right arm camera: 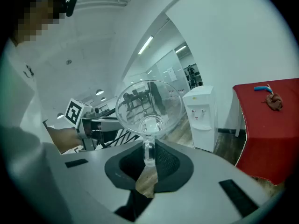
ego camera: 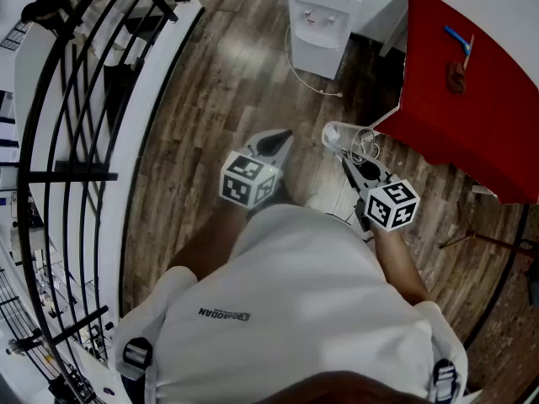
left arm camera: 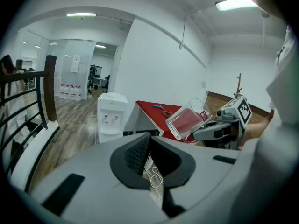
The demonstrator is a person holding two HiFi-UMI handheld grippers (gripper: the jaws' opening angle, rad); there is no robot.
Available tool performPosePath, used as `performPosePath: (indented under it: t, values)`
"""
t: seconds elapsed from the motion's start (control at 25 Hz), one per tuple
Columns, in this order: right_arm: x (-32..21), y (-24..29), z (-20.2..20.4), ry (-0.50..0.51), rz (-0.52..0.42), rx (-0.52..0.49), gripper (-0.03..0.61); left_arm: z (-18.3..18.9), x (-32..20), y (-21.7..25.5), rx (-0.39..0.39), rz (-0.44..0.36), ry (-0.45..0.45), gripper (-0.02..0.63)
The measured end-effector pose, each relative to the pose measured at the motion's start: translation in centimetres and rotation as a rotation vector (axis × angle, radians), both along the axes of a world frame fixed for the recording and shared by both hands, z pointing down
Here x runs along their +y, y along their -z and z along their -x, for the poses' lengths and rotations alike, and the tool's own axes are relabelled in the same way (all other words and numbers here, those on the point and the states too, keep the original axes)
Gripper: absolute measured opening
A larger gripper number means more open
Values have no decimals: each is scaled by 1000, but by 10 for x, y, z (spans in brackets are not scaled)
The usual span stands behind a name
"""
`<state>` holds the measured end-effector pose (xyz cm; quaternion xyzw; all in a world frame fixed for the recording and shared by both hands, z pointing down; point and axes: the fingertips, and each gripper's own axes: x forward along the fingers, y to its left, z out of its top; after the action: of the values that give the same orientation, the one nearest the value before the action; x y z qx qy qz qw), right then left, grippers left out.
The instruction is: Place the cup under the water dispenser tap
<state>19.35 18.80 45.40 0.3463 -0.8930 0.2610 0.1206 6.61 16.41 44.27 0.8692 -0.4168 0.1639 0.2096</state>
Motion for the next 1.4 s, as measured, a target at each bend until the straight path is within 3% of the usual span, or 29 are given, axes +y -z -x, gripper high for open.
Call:
performPosePath:
  t: [0.96,1.4]
  values:
    - [-7,-4,4,-16,38,-59,43,15,0,-6,3,16,25,-3]
    - [-41,-7,33,-8,58,-57,43,41,-25,-18,13,60,39,-3]
